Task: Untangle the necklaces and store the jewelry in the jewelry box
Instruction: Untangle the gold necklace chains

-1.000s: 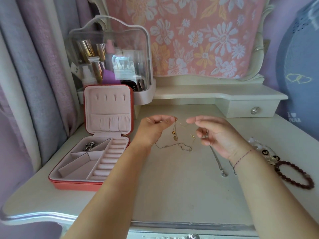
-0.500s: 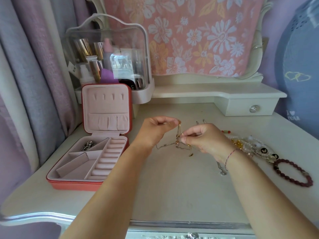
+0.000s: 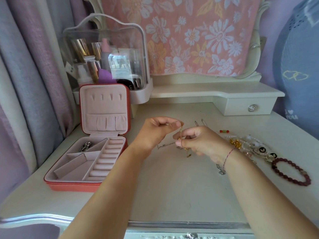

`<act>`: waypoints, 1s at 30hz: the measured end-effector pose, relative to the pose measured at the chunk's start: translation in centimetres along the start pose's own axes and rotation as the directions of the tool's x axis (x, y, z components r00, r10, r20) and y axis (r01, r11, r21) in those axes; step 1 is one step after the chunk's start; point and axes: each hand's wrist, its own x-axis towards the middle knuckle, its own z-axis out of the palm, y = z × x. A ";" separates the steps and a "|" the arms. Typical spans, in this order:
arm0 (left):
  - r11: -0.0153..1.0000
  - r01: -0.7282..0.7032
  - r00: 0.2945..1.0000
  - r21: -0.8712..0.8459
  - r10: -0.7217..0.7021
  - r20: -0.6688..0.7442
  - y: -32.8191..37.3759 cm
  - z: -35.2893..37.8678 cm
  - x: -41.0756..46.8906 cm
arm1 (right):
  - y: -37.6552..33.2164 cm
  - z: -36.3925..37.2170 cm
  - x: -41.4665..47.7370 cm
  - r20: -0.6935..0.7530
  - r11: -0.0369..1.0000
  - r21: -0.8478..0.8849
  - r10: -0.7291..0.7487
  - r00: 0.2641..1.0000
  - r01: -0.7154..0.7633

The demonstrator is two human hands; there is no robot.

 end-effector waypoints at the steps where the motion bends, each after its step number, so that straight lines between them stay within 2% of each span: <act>1: 1.000 0.000 1.000 -0.006 0.000 0.000 0.0 0.0 0.0 | -0.1 0.0 -0.1 0.026 1.000 0.015 0.008 1.000 -0.008; 14: 0.997 -0.010 0.994 -0.078 0.018 0.104 0.1 -0.2 -0.2 | -0.8 -0.2 -0.8 0.235 0.995 0.080 0.046 0.971 -0.066; 24: 0.992 -0.028 0.992 -0.122 0.042 0.116 -0.4 -0.5 0.0 | -0.6 -0.5 -0.6 0.203 0.992 0.109 0.034 0.979 -0.057; 30: 0.987 -0.015 1.000 -0.158 0.015 0.001 -0.6 -0.9 0.4 | -0.5 -1.0 -0.5 0.113 0.969 0.249 -0.032 0.993 0.003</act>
